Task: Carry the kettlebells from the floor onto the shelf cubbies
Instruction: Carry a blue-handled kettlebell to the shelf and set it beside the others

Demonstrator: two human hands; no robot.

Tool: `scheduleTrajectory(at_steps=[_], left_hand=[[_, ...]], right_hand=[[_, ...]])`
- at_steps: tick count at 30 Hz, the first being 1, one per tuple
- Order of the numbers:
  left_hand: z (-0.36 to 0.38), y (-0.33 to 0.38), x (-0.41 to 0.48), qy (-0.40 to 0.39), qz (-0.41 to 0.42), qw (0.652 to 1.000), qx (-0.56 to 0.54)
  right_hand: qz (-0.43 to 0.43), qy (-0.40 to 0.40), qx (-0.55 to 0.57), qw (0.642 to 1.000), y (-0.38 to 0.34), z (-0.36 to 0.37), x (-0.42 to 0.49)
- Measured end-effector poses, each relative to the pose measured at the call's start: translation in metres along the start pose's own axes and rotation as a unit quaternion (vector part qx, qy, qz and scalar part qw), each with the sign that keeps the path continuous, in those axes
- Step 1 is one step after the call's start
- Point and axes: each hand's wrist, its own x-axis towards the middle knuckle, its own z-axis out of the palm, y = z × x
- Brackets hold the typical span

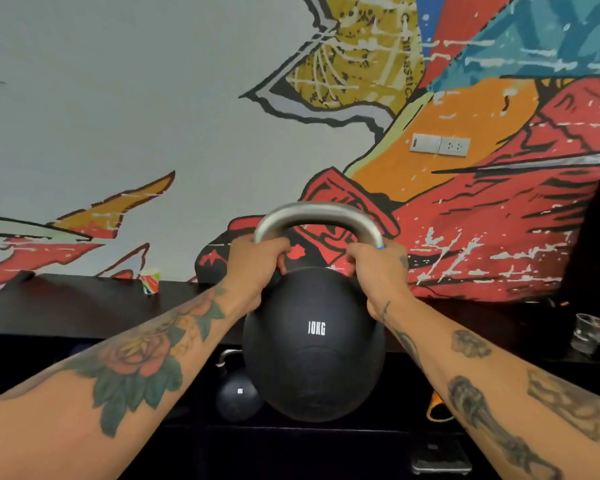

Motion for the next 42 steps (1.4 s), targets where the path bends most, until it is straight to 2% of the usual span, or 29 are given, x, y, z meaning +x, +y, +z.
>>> scheduleTrajectory(at_steps=[6,17,21,26,35,42], left_hand=[[0.006,-0.157,0.031,-0.014,-0.013,1.0,0.013],[0.02,-0.531,0.01,-0.023,-0.009,0.999,0.043],[0.031,-0.623,0.006,-0.024,-0.005,0.998,0.064],[0.046,-0.671,0.027,-0.024,-0.029,0.996,0.084],[0.082,-0.666,0.102,0.002,0.013,0.998,0.06],[0.093,-0.709,0.144,-0.004,0.013,0.997,0.073]], right_hand=[[0.018,0.005,-0.035,0.999,0.154,0.022,0.023],[0.021,0.002,-0.034,0.999,0.53,0.017,0.02],[0.036,0.016,-0.054,0.998,0.622,0.011,0.025],[0.054,0.012,-0.053,0.997,0.669,0.017,0.049],[0.003,0.02,-0.031,0.999,0.67,0.052,0.135],[0.006,0.032,-0.003,0.999,0.715,0.074,0.176]])
